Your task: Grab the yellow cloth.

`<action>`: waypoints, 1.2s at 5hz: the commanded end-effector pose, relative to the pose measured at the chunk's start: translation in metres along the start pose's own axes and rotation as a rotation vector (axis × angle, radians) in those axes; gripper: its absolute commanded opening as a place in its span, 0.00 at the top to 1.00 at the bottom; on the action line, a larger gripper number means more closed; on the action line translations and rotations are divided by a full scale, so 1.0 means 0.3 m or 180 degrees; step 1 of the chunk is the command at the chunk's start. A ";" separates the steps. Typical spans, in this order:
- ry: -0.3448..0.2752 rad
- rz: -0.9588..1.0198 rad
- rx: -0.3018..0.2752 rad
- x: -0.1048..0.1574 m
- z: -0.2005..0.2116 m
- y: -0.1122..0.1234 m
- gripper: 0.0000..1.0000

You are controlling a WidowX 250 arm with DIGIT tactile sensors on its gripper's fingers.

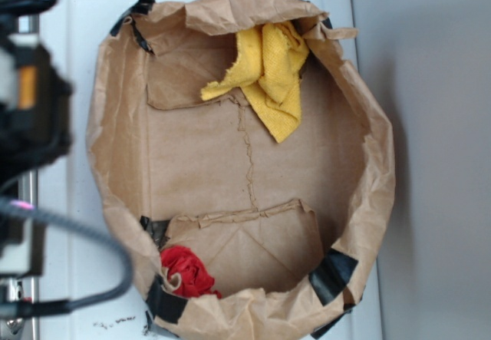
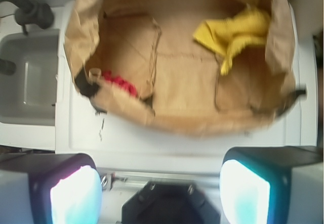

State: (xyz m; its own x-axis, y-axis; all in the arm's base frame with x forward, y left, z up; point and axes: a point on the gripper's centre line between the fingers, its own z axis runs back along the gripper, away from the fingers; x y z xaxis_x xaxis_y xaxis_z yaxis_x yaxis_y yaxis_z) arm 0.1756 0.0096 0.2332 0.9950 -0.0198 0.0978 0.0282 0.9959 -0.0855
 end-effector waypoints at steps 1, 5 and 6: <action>-0.0140 0.0023 0.0023 0.014 0.037 0.009 0.00; -0.0444 0.0984 -0.0159 0.112 -0.228 0.065 0.00; -0.0298 0.1157 -0.0145 0.265 -0.306 0.175 0.00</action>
State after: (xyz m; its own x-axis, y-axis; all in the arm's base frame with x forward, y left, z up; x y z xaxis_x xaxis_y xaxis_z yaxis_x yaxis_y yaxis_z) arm 0.2595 0.0449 0.1302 0.9399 0.3310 0.0836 -0.3136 0.9339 -0.1716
